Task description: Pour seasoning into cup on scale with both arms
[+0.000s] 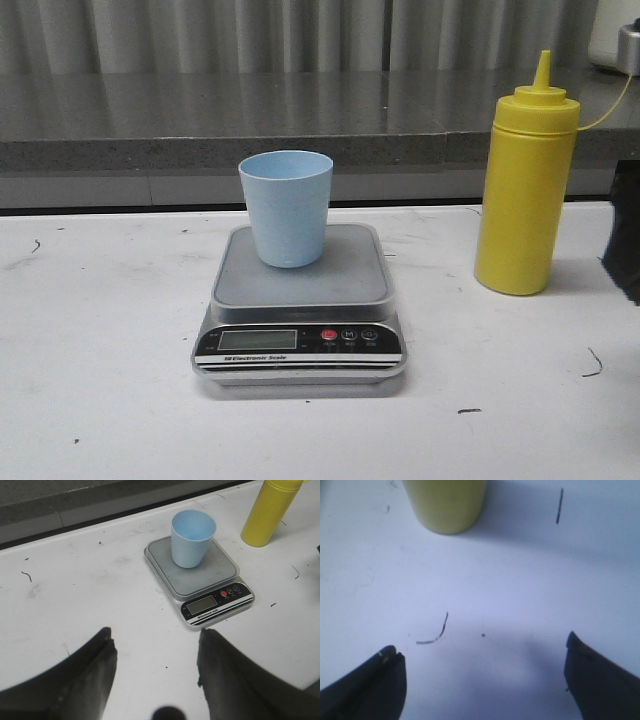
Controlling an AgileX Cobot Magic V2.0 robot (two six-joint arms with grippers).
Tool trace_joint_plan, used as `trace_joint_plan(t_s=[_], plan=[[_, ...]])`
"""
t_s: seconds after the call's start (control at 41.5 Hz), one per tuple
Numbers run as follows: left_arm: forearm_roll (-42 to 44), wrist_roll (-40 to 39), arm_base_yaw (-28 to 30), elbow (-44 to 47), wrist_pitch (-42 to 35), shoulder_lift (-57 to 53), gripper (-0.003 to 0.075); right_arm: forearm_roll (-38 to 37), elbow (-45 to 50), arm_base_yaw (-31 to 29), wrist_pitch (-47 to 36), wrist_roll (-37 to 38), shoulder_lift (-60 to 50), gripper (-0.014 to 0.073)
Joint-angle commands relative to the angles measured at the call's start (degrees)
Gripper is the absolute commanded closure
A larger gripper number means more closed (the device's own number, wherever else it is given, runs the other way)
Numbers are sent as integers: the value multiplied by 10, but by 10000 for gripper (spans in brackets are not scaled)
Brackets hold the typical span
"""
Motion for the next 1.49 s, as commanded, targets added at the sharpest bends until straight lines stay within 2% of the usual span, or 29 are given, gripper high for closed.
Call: trace_joint_plan(t_s=[0.0, 0.169, 0.289, 0.723, 1.012, 1.06, 1.133, 1.301, 1.349, 1.398, 1.47], plan=[[0, -6, -2, -15, -40, 2, 351, 20, -33, 4, 72, -33, -56, -61], [0, -6, -2, -15, -40, 2, 351, 99, -56, 6, 162, -131, -117, -61], [0, -6, -2, -15, -40, 2, 351, 138, -65, 6, 190, -169, -163, -61], [0, -6, -2, -15, -40, 2, 351, 165, -66, 6, 201, -176, -325, -61], [0, -6, -2, -15, -55, 2, 351, 166, -65, 6, 203, -177, -391, -49], [0, -6, -2, -15, -62, 2, 351, 166, -65, 6, 203, -177, -393, -15], [0, -6, -2, -15, -70, 2, 351, 166, -65, 6, 203, -177, -393, 105], [0, -6, -2, -15, -70, 2, 351, 166, -65, 6, 203, -177, -393, 505], [0, -6, -2, -15, -70, 2, 351, 166, -65, 6, 203, -177, -393, 591], [0, -6, -2, -15, -70, 2, 351, 166, -65, 6, 203, -177, -393, 664], [0, -6, -2, -15, -70, 2, 351, 166, -65, 6, 203, -177, -393, 659]])
